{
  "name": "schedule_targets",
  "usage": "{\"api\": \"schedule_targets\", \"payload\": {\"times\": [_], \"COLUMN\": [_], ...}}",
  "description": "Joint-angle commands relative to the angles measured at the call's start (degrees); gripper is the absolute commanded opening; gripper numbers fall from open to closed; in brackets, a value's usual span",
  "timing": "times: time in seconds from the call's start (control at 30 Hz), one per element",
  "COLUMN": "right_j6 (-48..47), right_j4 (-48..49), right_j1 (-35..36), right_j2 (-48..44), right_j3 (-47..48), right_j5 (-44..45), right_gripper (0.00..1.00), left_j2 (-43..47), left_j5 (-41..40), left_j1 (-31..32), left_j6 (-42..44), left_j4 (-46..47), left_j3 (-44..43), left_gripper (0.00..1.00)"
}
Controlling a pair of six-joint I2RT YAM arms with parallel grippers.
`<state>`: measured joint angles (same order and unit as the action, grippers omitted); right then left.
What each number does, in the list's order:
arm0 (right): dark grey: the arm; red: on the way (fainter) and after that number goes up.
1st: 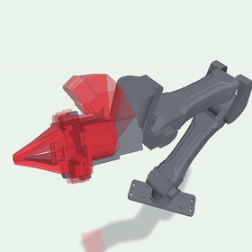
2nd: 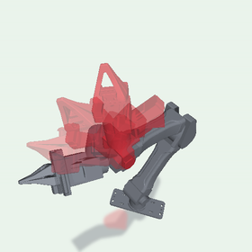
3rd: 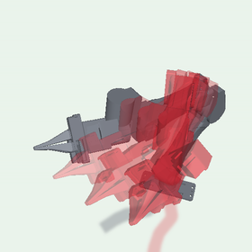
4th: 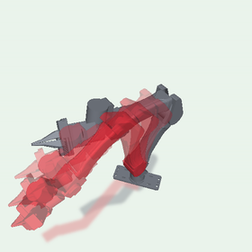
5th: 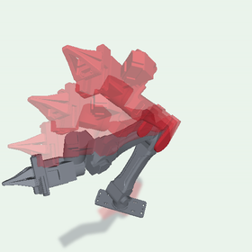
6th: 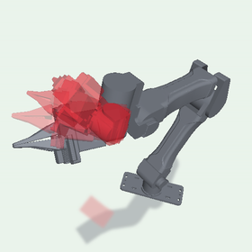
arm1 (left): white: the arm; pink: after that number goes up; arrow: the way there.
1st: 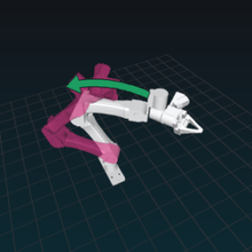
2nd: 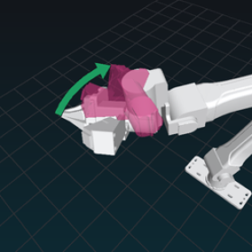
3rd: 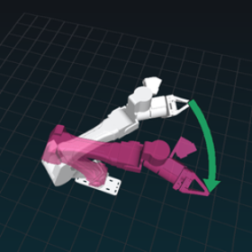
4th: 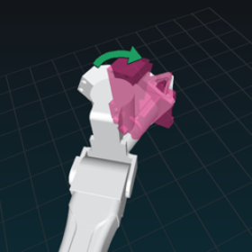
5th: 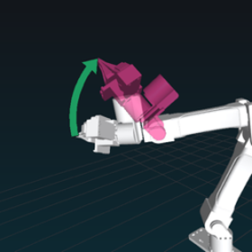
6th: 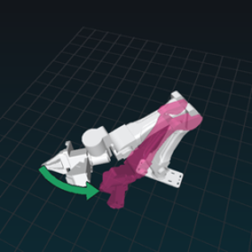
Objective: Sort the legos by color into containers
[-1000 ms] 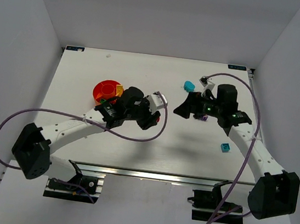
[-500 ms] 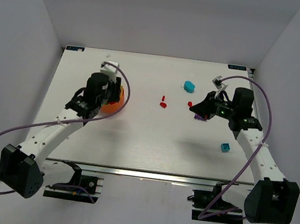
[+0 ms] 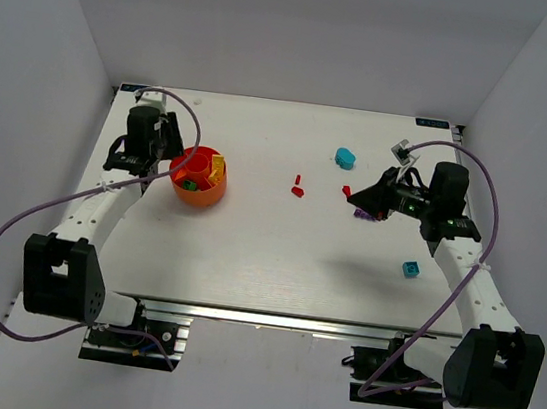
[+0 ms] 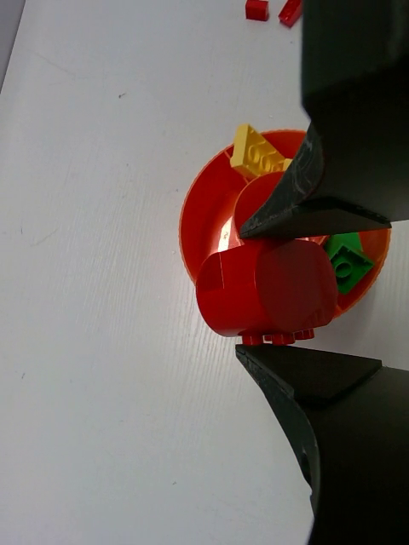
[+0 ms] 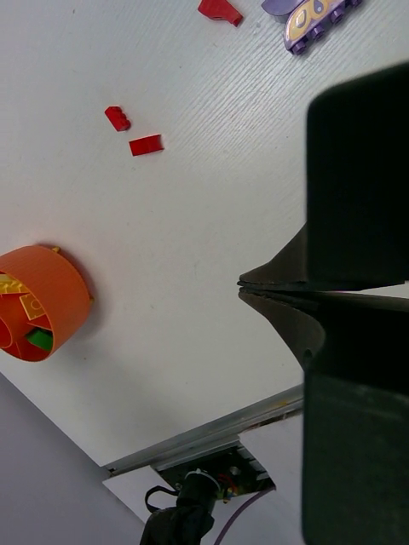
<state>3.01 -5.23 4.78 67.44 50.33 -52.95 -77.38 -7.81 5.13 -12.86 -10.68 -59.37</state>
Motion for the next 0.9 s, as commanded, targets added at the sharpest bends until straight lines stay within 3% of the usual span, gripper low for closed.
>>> {"api": "schedule_targets", "payload": {"times": [0.0, 0.13, 0.27, 0.43, 0.87], "right_j6": [0.07, 0.51, 0.95, 1.21, 2.27], "right_j4": [3.21, 3.74, 4.27, 4.53, 4.53], "right_j1": [-0.47, -0.82, -1.17, -1.52, -2.14], "right_j2": [-0.56, -0.29, -0.2, -0.12, -0.03], "right_j3": [-0.4, -0.75, -1.02, -1.11, -1.46], "right_j5": [-2.25, -2.51, -3.04, -3.83, -5.5], "right_gripper": [0.0, 0.0, 0.0, 0.0, 0.01], "left_j2": [0.13, -1.8, -2.77, -4.79, -8.66], "left_j5": [4.98, 7.72, 16.06, 34.22, 63.07], "left_j1": [-1.61, -3.8, -6.17, -10.83, -21.55], "left_j6": [-1.11, -1.73, -0.59, 2.14, 2.49], "left_j4": [4.34, 5.92, 8.47, 13.66, 31.58], "left_j3": [0.57, 0.22, 1.01, 2.86, 9.89], "left_gripper": [0.17, 0.17, 0.17, 0.17, 0.19]}}
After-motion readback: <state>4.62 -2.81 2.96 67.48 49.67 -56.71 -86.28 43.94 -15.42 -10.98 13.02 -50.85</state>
